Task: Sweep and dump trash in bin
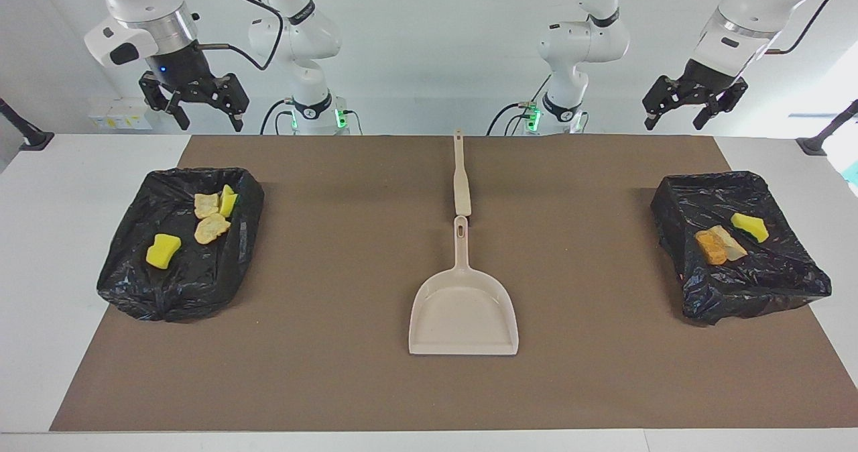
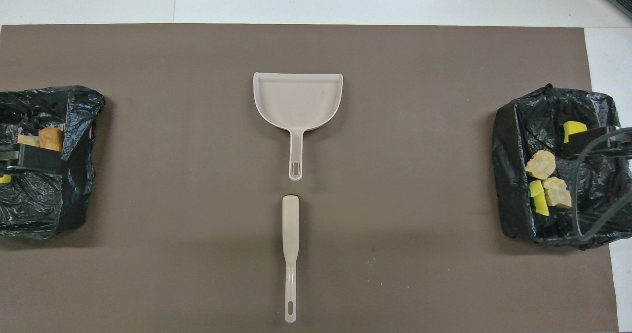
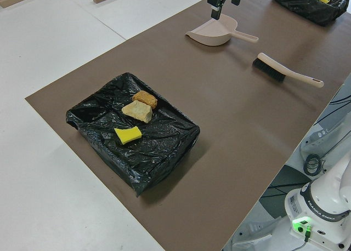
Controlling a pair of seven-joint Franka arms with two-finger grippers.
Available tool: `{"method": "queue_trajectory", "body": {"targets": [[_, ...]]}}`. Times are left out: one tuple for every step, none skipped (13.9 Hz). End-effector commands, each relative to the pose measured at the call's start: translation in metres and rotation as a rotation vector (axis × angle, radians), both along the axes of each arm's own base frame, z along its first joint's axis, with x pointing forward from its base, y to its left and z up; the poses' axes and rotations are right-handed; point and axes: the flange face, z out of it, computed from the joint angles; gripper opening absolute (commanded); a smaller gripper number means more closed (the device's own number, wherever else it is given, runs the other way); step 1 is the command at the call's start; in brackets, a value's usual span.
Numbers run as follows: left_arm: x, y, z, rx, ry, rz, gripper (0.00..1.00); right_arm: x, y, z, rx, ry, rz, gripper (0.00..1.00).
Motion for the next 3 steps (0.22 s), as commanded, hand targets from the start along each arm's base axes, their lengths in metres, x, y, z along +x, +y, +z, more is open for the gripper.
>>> {"method": "queue_trajectory", "body": {"targets": [[-0.0028,-0.003,0.0031,-0.003,-0.017,0.005,1.0,-0.0059,-0.0002,0.0002,0.015,0.001,-0.017,1.0],[-0.0034,-0.0014,0.0025,-0.003,-0.011,0.011,1.0,-0.0054,-0.0002,-0.0005,0.015,0.002,-0.017,1.0],[-0.0035,-0.0029,0.0025,-0.003,-0.011,0.008,1.0,-0.0054,-0.0002,-0.0005,0.015,0.002,-0.017,1.0]]}}
